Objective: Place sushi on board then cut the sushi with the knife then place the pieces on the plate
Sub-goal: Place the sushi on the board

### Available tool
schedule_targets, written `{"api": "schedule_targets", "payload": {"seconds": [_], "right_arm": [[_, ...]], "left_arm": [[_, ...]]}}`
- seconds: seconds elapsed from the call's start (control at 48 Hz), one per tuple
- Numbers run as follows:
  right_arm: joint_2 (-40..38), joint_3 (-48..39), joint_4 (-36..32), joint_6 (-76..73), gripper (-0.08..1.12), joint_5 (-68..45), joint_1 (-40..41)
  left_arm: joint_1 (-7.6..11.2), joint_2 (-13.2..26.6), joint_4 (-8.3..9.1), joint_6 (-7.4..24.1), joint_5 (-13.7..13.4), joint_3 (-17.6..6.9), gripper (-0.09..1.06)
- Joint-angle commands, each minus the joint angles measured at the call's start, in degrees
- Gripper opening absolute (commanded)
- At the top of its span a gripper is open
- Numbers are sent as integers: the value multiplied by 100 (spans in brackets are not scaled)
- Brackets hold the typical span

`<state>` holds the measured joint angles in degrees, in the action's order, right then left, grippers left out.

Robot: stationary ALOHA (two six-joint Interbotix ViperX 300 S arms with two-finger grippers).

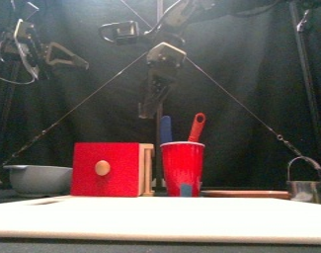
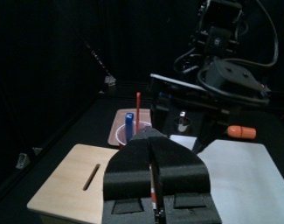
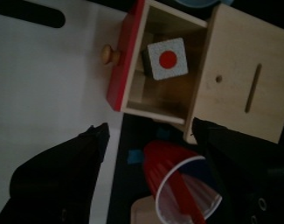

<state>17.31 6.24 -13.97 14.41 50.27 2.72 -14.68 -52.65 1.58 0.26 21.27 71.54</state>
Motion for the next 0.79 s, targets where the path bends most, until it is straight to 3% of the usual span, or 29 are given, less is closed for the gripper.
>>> {"api": "schedule_targets", "payload": {"seconds": [0.021, 0.208, 0.521, 0.792], "right_arm": [[35, 413, 167, 167, 103, -62, 123], [369, 765, 492, 519, 103, 26, 308], [677, 1090, 466, 554, 100, 132, 466], [800, 1116, 519, 914, 82, 132, 439]], "left_arm": [[-35, -185, -62, -9, 0, 9, 4], [-88, -246, -123, -9, -9, 79, 4], [-141, -246, -123, 0, -9, 105, 4], [-211, -255, -123, -9, -9, 132, 4]]}}
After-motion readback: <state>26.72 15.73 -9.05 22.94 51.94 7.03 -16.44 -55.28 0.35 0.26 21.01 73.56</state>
